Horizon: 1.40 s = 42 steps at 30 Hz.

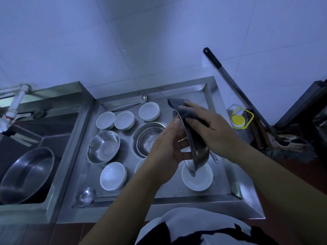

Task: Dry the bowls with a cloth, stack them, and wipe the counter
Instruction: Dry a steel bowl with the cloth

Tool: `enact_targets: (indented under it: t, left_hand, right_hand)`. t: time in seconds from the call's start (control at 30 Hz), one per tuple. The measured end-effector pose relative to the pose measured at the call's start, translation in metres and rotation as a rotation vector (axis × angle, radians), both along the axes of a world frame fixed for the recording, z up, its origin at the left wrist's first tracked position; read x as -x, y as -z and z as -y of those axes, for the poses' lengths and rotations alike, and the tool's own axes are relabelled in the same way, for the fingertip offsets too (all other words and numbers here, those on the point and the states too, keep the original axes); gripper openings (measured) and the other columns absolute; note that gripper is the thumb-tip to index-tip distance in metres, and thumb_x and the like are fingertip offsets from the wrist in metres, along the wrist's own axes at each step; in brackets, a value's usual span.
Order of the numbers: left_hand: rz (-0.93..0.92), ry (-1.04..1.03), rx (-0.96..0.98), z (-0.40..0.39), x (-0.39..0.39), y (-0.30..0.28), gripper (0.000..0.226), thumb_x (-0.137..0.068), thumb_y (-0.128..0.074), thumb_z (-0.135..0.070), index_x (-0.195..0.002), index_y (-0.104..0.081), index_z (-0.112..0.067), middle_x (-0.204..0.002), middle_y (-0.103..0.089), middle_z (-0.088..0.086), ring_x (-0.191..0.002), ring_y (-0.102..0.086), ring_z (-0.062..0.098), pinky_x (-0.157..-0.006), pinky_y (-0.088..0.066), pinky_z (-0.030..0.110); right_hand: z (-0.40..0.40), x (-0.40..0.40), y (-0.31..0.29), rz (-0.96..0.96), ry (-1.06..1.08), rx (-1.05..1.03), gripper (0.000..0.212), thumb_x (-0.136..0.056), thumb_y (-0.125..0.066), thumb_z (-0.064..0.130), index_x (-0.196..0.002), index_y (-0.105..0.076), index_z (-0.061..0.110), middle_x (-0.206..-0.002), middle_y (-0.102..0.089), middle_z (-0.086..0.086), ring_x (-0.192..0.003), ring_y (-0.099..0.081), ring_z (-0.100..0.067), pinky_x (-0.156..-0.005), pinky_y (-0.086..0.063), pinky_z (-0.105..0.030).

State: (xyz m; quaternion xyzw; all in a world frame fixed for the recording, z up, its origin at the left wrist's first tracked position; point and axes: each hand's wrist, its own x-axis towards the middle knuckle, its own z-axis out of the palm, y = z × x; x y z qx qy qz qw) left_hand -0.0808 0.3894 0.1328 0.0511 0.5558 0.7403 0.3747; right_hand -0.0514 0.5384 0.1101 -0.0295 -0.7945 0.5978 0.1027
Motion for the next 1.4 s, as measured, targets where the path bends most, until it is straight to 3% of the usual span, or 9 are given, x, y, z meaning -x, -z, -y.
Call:
enact_targets:
  t: [0.13,0.3,0.6,0.77,0.87,0.97,1.17,1.27,1.4]
  left_hand:
    - [0.056,-0.037,-0.047,0.005,0.004,0.001,0.044,-0.102,-0.047,-0.030,-0.140,-0.055,-0.009,-0.102,-0.072,0.011,-0.087,-0.072,0.022,-0.072,-0.061,0.043]
    - [0.077,-0.096,-0.112,0.007,0.010,-0.001,0.057,-0.092,-0.055,-0.026,-0.142,-0.049,0.002,-0.101,-0.069,0.011,-0.084,-0.069,0.019,-0.072,-0.061,0.039]
    - [0.231,-0.328,-0.165,0.007,0.030,-0.003,0.031,-0.106,-0.047,-0.021,-0.128,-0.058,-0.002,-0.105,-0.068,0.015,-0.087,-0.070,0.023,-0.067,-0.062,0.034]
    - [0.285,-0.400,-0.274,0.016,0.042,-0.009,0.016,-0.097,-0.052,-0.013,-0.093,-0.064,-0.004,-0.079,-0.073,0.005,-0.079,-0.069,0.015,-0.099,-0.049,0.031]
    - [0.318,-0.403,-0.335,0.021,0.043,-0.009,0.020,-0.083,-0.059,-0.015,-0.098,-0.065,-0.003,-0.095,-0.069,0.008,-0.100,-0.066,0.020,-0.117,-0.037,0.036]
    - [0.346,-0.414,-0.382,0.029,0.047,-0.006,0.034,-0.082,-0.060,-0.015,-0.111,-0.064,0.001,-0.102,-0.072,0.011,-0.104,-0.068,0.021,-0.106,-0.048,0.036]
    - [0.364,-0.298,-0.418,0.041,0.047,-0.006,0.034,-0.082,-0.072,-0.014,-0.113,-0.070,0.000,-0.107,-0.075,0.011,-0.109,-0.069,0.022,-0.106,-0.048,0.040]
    - [0.405,-0.255,-0.476,0.050,0.050,0.001,0.072,-0.067,-0.090,-0.004,-0.132,-0.060,-0.003,-0.135,-0.061,0.007,-0.138,-0.050,0.020,-0.113,-0.040,0.042]
    - [0.521,-0.305,-0.564,0.053,0.050,0.009,0.085,-0.061,-0.088,0.012,-0.139,-0.054,0.005,-0.148,-0.049,0.011,-0.147,-0.040,0.021,-0.112,-0.040,0.045]
  right_hand:
    - [0.009,-0.014,0.009,-0.010,-0.012,-0.082,0.040,-0.095,-0.048,0.034,-0.129,-0.054,0.054,-0.156,-0.039,0.021,-0.151,-0.017,-0.001,-0.124,-0.016,-0.027]
    - [0.018,-0.030,0.017,-0.085,0.019,-0.158,0.045,-0.098,-0.048,0.030,-0.139,-0.046,0.048,-0.158,-0.026,0.029,-0.154,-0.005,-0.004,-0.119,-0.010,-0.012]
    - [0.043,-0.056,0.043,-0.291,0.196,-0.386,0.045,-0.102,-0.046,0.031,-0.147,-0.045,0.029,-0.164,-0.029,0.006,-0.156,-0.009,-0.027,-0.116,-0.024,-0.066]
    - [0.036,-0.066,0.066,-0.321,0.208,-0.209,0.048,-0.102,-0.053,0.018,-0.149,-0.043,0.021,-0.166,-0.022,0.005,-0.156,-0.009,-0.029,-0.124,-0.020,-0.047]
    - [0.041,-0.065,0.068,-0.322,0.267,-0.069,0.053,-0.102,-0.052,0.017,-0.151,-0.038,0.030,-0.166,-0.022,0.010,-0.155,-0.013,-0.025,-0.124,-0.022,-0.040]
    - [0.044,-0.055,0.055,-0.244,0.351,0.232,0.049,-0.101,-0.051,0.026,-0.145,-0.044,0.049,-0.160,-0.037,0.007,-0.141,-0.043,-0.017,-0.112,-0.040,-0.025]
    - [0.015,-0.038,0.044,0.033,0.439,0.770,0.024,-0.105,-0.048,0.021,-0.117,-0.068,0.029,-0.114,-0.072,0.001,-0.114,-0.065,-0.018,-0.081,-0.061,-0.038]
    - [0.008,-0.043,0.038,-0.003,0.472,0.807,0.022,-0.100,-0.051,0.030,-0.110,-0.071,0.032,-0.109,-0.074,0.005,-0.109,-0.067,-0.017,-0.068,-0.061,-0.034]
    - [0.008,-0.067,0.028,-0.210,0.449,0.399,0.025,-0.103,-0.053,0.019,-0.115,-0.066,0.036,-0.104,-0.070,0.024,-0.099,-0.063,-0.001,-0.090,-0.049,-0.030]
